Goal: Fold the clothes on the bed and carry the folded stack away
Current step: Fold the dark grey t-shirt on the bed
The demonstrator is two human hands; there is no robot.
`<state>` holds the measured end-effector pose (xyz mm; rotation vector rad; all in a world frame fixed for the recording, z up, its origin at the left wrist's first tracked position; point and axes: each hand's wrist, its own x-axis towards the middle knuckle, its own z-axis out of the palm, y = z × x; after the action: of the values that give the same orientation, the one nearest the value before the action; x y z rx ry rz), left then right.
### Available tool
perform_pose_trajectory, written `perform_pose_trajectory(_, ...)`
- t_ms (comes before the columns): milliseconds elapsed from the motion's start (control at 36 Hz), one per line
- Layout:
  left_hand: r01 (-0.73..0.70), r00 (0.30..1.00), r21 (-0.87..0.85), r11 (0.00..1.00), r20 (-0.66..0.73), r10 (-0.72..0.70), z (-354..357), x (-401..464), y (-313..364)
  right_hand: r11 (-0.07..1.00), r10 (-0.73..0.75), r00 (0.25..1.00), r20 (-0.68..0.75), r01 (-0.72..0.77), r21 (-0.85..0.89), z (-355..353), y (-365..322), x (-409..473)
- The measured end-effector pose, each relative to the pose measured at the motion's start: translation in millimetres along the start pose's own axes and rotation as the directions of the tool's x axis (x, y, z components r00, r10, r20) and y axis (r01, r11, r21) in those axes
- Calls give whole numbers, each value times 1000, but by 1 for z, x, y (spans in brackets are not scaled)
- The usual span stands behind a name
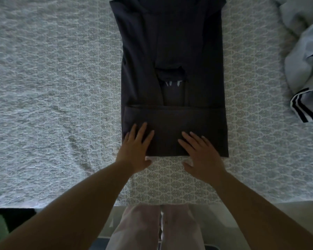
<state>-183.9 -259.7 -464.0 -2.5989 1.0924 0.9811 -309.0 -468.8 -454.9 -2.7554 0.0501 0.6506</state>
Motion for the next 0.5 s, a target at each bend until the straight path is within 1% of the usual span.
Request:
perform_pose_trajectory(28, 73, 997, -20, 997, 28, -72, 5, -3, 0, 999, 27, 999, 42, -26, -27, 5, 1, 0)
perform_pose_trajectory(56, 137, 990, -28, 990, 46, -136, 8, -6, -2, 996, 87, 994, 62, -85, -41, 8, 3, 1)
perform_pose_trajectory(111, 218, 975, -15, 976, 53, -217, 11, -12, -8, 974, 224, 972, 70, -220, -58, 8, 11, 0)
perform_pose_trajectory(139, 242, 969, 8, 970, 56, -242, 11, -15, -13, 963, 263, 963, 66, -258, -72, 6, 16, -2)
perform_pose_trajectory(222, 259, 962, 143, 955, 51, -269, 9, -21, -28, 947, 299, 952, 61, -288, -143, 1, 35, -7)
perform_pose_trajectory(278, 285, 955, 181, 941, 26, -294, 9, -24, -34, 941, 311, 948, 70, -296, -167, -2, 46, -8)
perform_pose_trajectory(333, 265, 964, 193, 945, -41, -262, 9, -26, -31, 936, 314, 945, 87, -293, -194, -3, 51, -7)
perform_pose_trajectory(389, 144, 987, 238, 960, -102, -123, 9, -26, -23, 931, 310, 944, 112, -278, -235, -2, 50, -7)
perform_pose_trajectory(444, -1, 996, 295, 955, -84, 27, 11, -23, -14, 926, 308, 945, 110, -271, -263, 1, 46, -8)
perform_pose_trajectory(472, -33, 996, 315, 948, -67, 57, 12, -20, -11, 923, 311, 945, 102, -275, -267, 3, 45, -7)
perform_pose_trajectory(500, -30, 997, 319, 947, -55, 50, 12, -17, -8, 922, 317, 944, 95, -282, -267, 4, 43, -7)
